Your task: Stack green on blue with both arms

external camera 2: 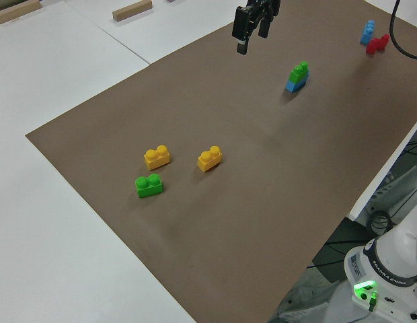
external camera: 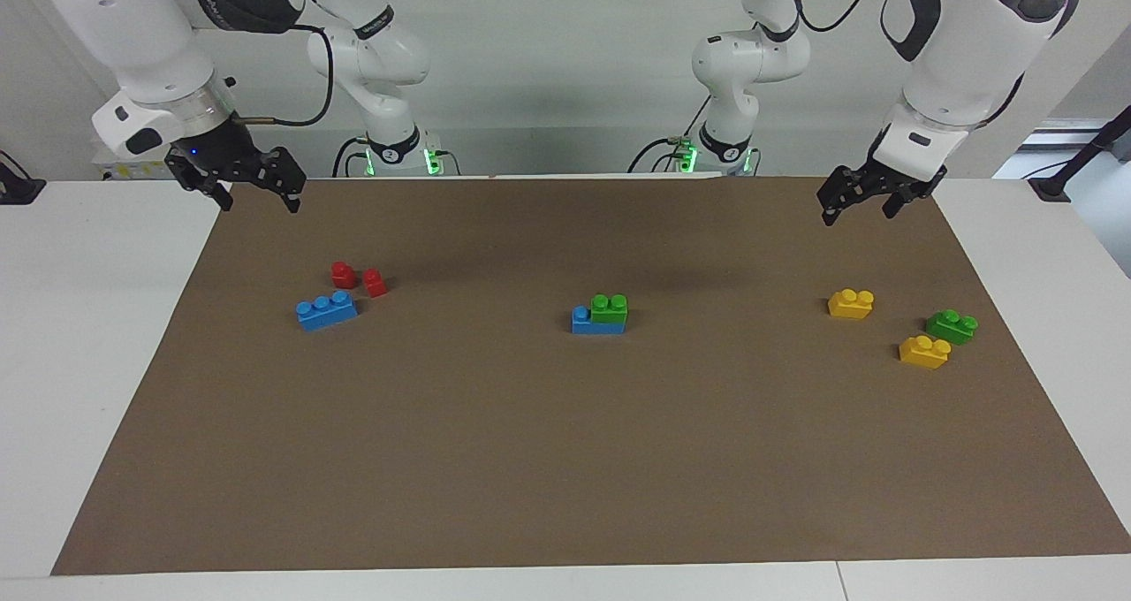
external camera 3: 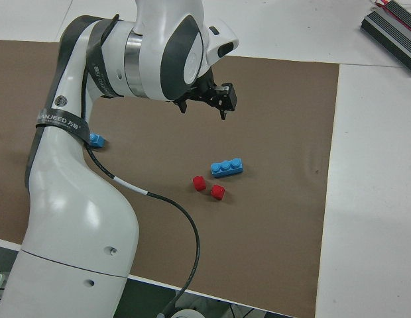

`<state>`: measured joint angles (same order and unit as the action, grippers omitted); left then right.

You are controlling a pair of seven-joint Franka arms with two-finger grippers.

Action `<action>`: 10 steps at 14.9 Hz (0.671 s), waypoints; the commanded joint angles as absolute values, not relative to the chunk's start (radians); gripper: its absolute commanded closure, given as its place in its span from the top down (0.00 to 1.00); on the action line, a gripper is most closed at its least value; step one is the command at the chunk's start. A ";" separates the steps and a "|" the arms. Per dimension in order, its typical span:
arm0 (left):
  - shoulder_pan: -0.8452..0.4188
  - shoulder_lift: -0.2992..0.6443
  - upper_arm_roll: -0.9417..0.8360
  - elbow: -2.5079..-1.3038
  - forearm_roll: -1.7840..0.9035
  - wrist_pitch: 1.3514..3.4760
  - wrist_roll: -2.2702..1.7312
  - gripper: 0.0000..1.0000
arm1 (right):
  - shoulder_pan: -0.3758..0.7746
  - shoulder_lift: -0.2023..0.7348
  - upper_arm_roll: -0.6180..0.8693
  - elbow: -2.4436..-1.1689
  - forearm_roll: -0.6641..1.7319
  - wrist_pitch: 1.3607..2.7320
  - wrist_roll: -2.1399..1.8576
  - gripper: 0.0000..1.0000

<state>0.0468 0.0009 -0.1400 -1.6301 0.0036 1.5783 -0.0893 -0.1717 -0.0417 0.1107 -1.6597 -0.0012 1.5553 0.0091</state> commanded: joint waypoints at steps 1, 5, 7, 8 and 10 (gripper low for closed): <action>0.061 -0.006 -0.143 -1.626 -0.020 1.591 -0.028 1.00 | -0.178 -0.035 0.114 -1.654 -0.011 1.566 0.005 0.99; 0.061 -0.006 -0.143 -1.628 -0.021 1.592 -0.028 1.00 | -0.179 -0.037 0.114 -1.657 -0.011 1.560 0.005 1.00; 0.061 -0.006 -0.143 -1.628 -0.025 1.592 -0.028 1.00 | -0.179 -0.037 0.114 -1.655 -0.011 1.557 0.005 1.00; 0.063 -0.006 -0.143 -1.628 -0.028 1.592 -0.028 1.00 | -0.178 -0.037 0.114 -1.655 -0.011 1.557 0.005 1.00; 0.061 -0.006 -0.143 -1.628 -0.028 1.592 -0.028 1.00 | -0.178 -0.037 0.114 -1.655 -0.011 1.554 0.009 1.00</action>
